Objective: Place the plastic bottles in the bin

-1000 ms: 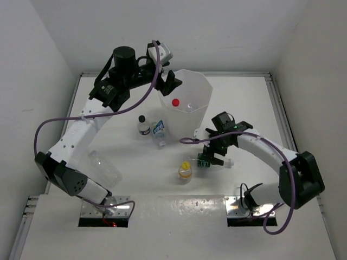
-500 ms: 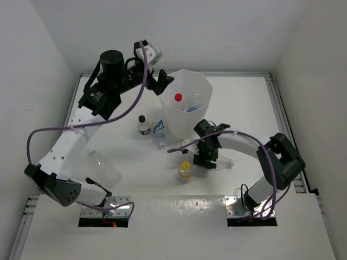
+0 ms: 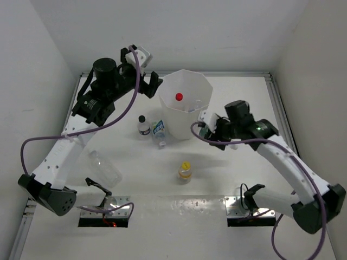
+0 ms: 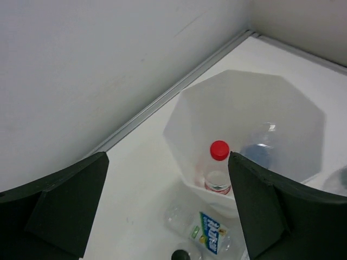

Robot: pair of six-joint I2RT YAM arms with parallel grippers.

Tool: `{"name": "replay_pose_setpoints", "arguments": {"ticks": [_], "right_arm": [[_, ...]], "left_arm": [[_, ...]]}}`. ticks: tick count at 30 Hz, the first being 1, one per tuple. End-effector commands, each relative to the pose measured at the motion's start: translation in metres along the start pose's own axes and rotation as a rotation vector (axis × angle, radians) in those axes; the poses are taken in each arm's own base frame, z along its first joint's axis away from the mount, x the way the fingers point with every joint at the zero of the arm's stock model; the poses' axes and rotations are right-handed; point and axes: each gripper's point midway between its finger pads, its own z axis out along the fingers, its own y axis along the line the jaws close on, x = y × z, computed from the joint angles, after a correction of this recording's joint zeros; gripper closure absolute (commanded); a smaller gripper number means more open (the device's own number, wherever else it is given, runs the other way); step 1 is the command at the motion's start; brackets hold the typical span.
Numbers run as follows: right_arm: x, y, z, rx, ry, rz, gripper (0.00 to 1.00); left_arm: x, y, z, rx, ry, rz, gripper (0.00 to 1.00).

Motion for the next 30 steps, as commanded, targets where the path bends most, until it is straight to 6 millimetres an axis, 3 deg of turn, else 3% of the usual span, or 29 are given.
{"name": "replay_pose_setpoints", "arguments": {"ticks": [1, 2, 3, 4, 5, 6, 7, 9, 10, 11, 12, 13, 14, 15, 16, 17, 19, 20, 22, 24, 30], "right_arm": [[-0.067, -0.012, -0.059, 0.064, -0.249, 0.015, 0.67], [-0.081, -0.013, -0.068, 0.065, -0.299, 0.035, 0.73], [-0.098, -0.020, -0.077, 0.089, -0.359, 0.071, 0.90], [-0.129, -0.036, -0.101, 0.156, -0.461, 0.052, 0.93], [-0.141, -0.043, -0.108, 0.167, -0.502, 0.099, 0.95], [-0.170, -0.058, -0.137, 0.229, -0.604, 0.116, 0.96], [-0.185, -0.071, -0.136, 0.245, -0.639, 0.131, 0.97], [-0.215, -0.084, -0.162, 0.273, -0.751, 0.189, 0.97], [-0.232, -0.094, -0.174, 0.296, -0.809, 0.179, 0.97], [-0.239, -0.102, -0.176, 0.302, -0.836, 0.207, 0.97], [-0.249, -0.109, -0.184, 0.322, -0.887, 0.216, 0.97], [-0.259, -0.121, -0.189, 0.367, -0.932, 0.203, 0.97], [-0.264, -0.127, -0.183, 0.347, -0.953, 0.271, 0.97], [-0.267, -0.143, -0.182, 0.382, -0.980, 0.291, 0.97], [-0.274, -0.151, -0.190, 0.406, -1.028, 0.288, 0.96], [-0.279, -0.165, -0.179, 0.391, -1.055, 0.345, 0.96], [-0.282, -0.176, -0.180, 0.400, -1.095, 0.362, 0.96], [-0.279, -0.187, -0.161, 0.387, -1.086, 0.406, 0.94], [-0.273, -0.197, -0.150, 0.403, -1.079, 0.435, 0.92], [-0.260, -0.203, -0.123, 0.409, -1.040, 0.470, 0.88], [-0.216, -0.219, -0.086, 0.455, -0.965, 0.523, 0.81]], "left_arm": [[0.008, 0.051, -0.026, -0.262, 0.044, -0.071, 0.01], [0.033, 0.058, -0.026, -0.306, 0.125, -0.118, 0.01], [0.043, 0.071, -0.030, -0.371, 0.169, -0.144, 0.01], [0.069, 0.088, -0.028, -0.421, 0.246, -0.186, 0.02], [0.092, 0.091, -0.032, -0.436, 0.334, -0.233, 0.03], [0.106, 0.103, -0.037, -0.481, 0.371, -0.302, 0.03], [0.121, 0.102, -0.037, -0.476, 0.416, -0.336, 0.05], [0.146, 0.098, -0.037, -0.446, 0.481, -0.394, 0.02], [0.164, 0.086, -0.040, -0.377, 0.511, -0.437, 0.00], [0.171, 0.077, -0.043, -0.324, 0.511, -0.436, 0.00], [0.158, 0.073, -0.050, -0.274, 0.450, -0.369, 0.00], [0.178, 0.052, -0.054, -0.178, 0.463, -0.371, 0.00], [0.178, 0.048, -0.060, -0.159, 0.437, -0.348, 0.00], [0.157, 0.045, -0.066, -0.152, 0.340, -0.294, 0.00], [0.173, 0.037, -0.072, -0.135, 0.346, -0.296, 0.00], [0.171, 0.033, -0.075, -0.125, 0.322, -0.287, 0.00], [0.162, 0.026, -0.084, -0.098, 0.270, -0.239, 0.00], [0.169, 0.021, -0.085, -0.081, 0.271, -0.233, 0.00], [0.170, 0.014, -0.089, -0.058, 0.259, -0.206, 0.00], [0.182, 0.010, -0.094, -0.052, 0.275, -0.210, 0.00], [0.213, -0.010, -0.091, 0.030, 0.325, -0.241, 0.00]]}}
